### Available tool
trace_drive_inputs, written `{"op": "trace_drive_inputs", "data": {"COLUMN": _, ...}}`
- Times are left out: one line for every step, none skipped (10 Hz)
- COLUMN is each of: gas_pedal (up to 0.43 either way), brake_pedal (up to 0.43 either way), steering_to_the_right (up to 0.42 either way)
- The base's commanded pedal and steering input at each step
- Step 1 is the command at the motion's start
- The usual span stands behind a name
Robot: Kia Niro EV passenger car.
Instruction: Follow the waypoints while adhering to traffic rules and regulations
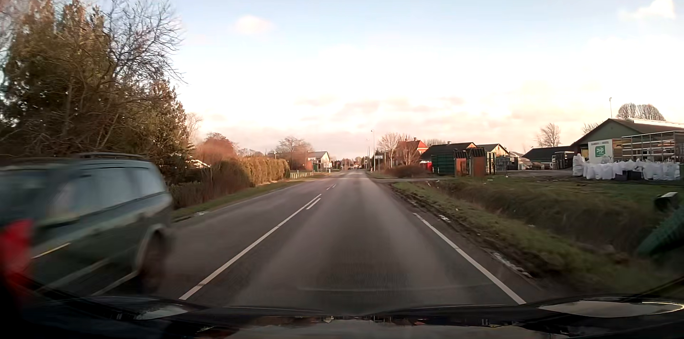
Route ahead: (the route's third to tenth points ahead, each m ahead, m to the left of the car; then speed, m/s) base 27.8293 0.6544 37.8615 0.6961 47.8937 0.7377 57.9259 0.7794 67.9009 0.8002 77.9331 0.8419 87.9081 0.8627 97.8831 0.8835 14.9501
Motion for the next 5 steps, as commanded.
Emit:
{"op": "trace_drive_inputs", "data": {"gas_pedal": 0.079, "brake_pedal": 0.000, "steering_to_the_right": -0.001}}
{"op": "trace_drive_inputs", "data": {"gas_pedal": 0.067, "brake_pedal": 0.000, "steering_to_the_right": -0.001}}
{"op": "trace_drive_inputs", "data": {"gas_pedal": 0.067, "brake_pedal": 0.000, "steering_to_the_right": -0.001}}
{"op": "trace_drive_inputs", "data": {"gas_pedal": 0.059, "brake_pedal": 0.000, "steering_to_the_right": -0.002}}
{"op": "trace_drive_inputs", "data": {"gas_pedal": 0.059, "brake_pedal": 0.000, "steering_to_the_right": -0.002}}
